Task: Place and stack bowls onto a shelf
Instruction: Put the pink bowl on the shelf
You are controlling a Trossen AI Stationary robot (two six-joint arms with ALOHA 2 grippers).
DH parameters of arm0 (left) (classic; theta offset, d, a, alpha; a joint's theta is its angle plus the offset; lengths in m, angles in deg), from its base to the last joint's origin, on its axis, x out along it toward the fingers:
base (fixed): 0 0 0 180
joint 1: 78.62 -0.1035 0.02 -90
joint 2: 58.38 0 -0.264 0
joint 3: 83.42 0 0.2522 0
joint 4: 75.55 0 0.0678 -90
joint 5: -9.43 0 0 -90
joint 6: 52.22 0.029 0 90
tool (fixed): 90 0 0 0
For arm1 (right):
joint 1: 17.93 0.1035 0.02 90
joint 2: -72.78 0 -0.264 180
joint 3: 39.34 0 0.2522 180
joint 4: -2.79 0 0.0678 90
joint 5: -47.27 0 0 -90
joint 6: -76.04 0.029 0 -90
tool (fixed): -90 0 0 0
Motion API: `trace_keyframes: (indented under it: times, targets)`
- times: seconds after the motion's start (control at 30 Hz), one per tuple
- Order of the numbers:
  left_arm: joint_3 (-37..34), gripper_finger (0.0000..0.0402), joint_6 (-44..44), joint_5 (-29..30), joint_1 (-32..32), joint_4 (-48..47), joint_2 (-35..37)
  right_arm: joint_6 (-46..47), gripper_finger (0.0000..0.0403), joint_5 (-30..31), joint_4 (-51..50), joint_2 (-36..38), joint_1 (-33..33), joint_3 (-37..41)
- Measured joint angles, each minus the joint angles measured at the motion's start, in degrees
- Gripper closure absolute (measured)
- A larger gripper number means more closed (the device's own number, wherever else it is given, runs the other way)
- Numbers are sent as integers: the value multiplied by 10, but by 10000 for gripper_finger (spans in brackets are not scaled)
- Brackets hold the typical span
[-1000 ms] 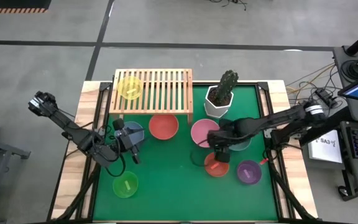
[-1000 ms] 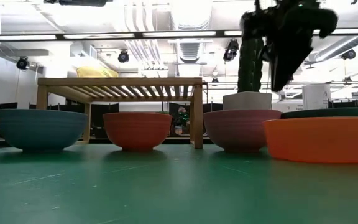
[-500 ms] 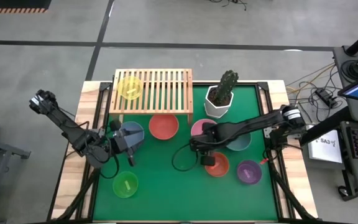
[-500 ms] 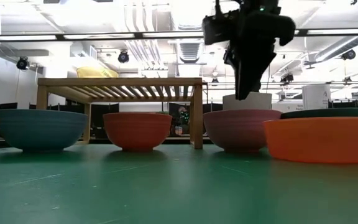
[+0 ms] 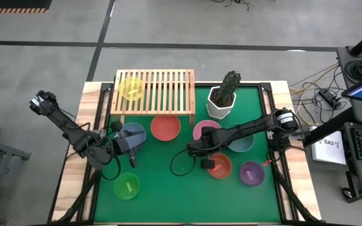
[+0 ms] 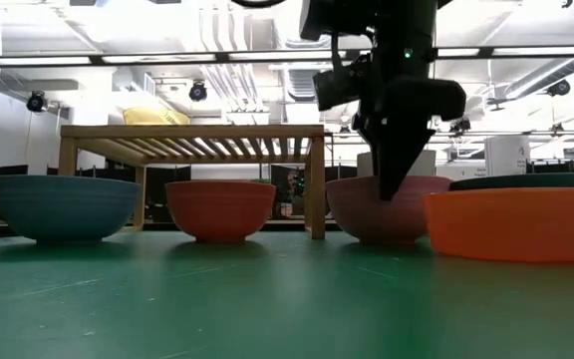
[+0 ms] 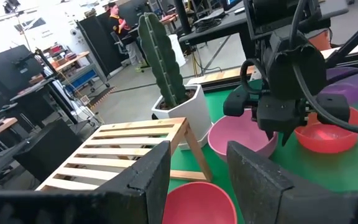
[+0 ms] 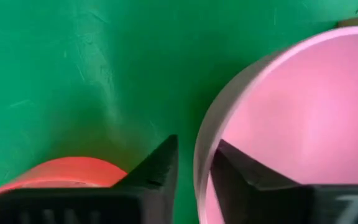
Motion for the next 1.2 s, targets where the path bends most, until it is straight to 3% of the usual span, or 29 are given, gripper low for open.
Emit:
trace_keyframes:
  times: [0.1,0.17,0.37,0.57,0.8,0.9,1.1,1.2]
  targets:
    - [0,261,0,0,0,0,0,-3,379,-2,0,-3,0,0]
    - [0,261,0,0,0,0,0,-7,388,-5,-1,-3,0,0]
    - [1,261,7,0,0,0,0,-10,394,-42,-31,2,0,-31]
    - [12,261,15,3,0,0,2,-39,394,-129,-42,5,5,-93]
    - [13,261,14,62,2,-3,8,-112,394,-162,-42,4,13,-210]
    - [12,261,9,76,2,-5,13,-146,394,-121,-44,4,13,-270]
    - [12,261,0,77,2,-4,26,-246,394,38,-47,4,-8,-357]
    - [12,261,-5,77,2,-4,31,-282,394,71,-38,4,-39,-376]
